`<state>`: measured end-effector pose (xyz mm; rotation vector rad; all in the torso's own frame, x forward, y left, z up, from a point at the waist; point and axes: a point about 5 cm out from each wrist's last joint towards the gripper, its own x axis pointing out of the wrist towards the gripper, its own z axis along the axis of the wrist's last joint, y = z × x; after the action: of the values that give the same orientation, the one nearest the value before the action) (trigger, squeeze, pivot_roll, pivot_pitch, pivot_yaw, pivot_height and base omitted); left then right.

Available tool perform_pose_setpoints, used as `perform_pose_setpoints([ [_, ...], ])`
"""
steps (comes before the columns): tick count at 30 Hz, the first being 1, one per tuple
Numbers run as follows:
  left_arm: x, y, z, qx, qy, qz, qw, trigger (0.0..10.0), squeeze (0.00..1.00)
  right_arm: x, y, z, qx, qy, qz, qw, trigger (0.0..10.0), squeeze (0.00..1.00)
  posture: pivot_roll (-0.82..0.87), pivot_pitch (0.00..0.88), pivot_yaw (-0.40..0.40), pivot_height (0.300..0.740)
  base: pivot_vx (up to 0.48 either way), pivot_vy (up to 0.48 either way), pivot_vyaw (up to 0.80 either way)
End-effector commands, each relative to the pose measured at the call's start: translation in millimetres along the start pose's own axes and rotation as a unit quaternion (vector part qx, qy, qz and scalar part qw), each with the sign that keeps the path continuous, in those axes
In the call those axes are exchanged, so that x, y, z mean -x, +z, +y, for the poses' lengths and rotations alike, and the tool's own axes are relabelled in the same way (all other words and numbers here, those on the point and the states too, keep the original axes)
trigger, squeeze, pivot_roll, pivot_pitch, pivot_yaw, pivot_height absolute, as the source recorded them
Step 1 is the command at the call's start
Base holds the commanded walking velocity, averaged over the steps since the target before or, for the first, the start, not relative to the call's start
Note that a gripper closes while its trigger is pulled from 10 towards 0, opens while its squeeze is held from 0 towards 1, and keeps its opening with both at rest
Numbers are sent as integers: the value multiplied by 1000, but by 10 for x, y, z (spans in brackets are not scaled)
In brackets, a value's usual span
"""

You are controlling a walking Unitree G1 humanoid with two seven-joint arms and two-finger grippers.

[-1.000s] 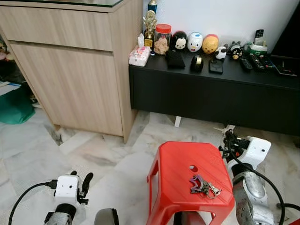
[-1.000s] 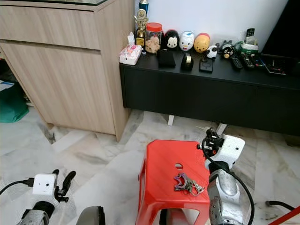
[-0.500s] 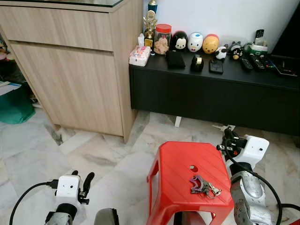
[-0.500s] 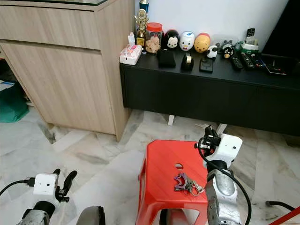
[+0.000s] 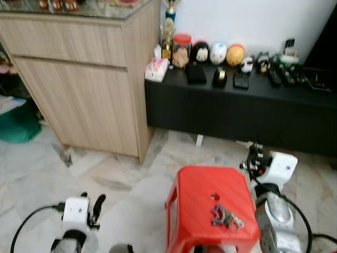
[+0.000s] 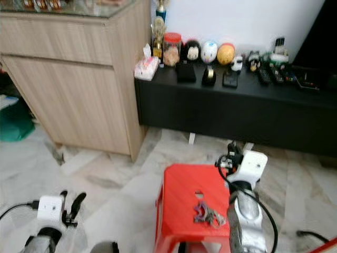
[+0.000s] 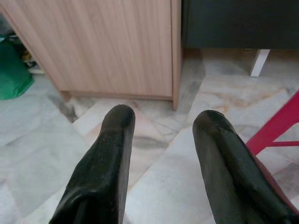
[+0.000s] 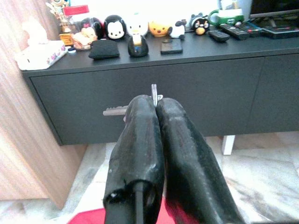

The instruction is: Hang keys on a hook

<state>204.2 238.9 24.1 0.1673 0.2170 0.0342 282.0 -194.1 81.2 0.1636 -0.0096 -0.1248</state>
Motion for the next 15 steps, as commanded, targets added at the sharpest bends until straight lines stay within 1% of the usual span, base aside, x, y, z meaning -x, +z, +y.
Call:
perform_pose_setpoints([
  [1, 19, -79, 62, 2, 14, 18, 1000, 10000, 0, -15, 75, 13, -1, 1, -16, 1000, 10000, 0, 94, 0, -69, 708, 0, 0, 0],
  [4, 37, -175, 112, 0, 24, 40, 999, 10000, 0, -15, 64, 16, -2, 1, -14, 1000, 10000, 0, 94, 0, -70, 718, 0, 0, 0],
  [5, 86, -338, 183, 12, 40, 75, 996, 10000, 0, -17, 46, 17, -1, 1, -7, 1000, 10000, 0, 96, 0, -71, 718, 0, 0, 0],
  [7, 148, -490, 228, 19, 51, 110, 992, 10000, 0, -19, 38, 19, -3, 1, -4, 1000, 10000, 0, 95, 0, -73, 718, 0, 0, 0],
  [8, 219, -637, 244, 26, 56, 147, 987, 10000, 0, -22, 34, 19, -2, 0, -3, 1000, 10000, 0, 95, 0, -75, 718, 0, 0, 0],
  [10, 265, -729, 241, 30, 59, 171, 983, 10000, 0, -27, 32, 17, 0, -1, -2, 1000, 10000, 0, 98, 0, -77, 718, 0, 0, 0],
  [12, 324, -845, 232, 30, 61, 205, 976, 10000, 0, -34, 33, 17, -1, -1, -3, 1000, 10000, 0, 96, 0, -80, 718, 0, 0, 0],
  [13, 359, -904, 235, 31, 67, 223, 972, 10000, 0, -38, 33, 17, -1, -1, -2, 1000, 10000, 0, 95, 0, -82, 718, 0, 0, 0],
  [14, 411, -982, 248, 32, 78, 248, 965, 10000, 0, -43, 34, 19, -1, 0, -2, 1000, 10000, 0, 92, 0, -83, 718, 0, 0, 0],
  [15, 440, -1019, 255, 35, 85, 260, 961, 10000, 0, -46, 36, 23, 0, 1, -2, 1000, 10000, 0, 87, 0, -83, 718, 0, 0, 0],
])
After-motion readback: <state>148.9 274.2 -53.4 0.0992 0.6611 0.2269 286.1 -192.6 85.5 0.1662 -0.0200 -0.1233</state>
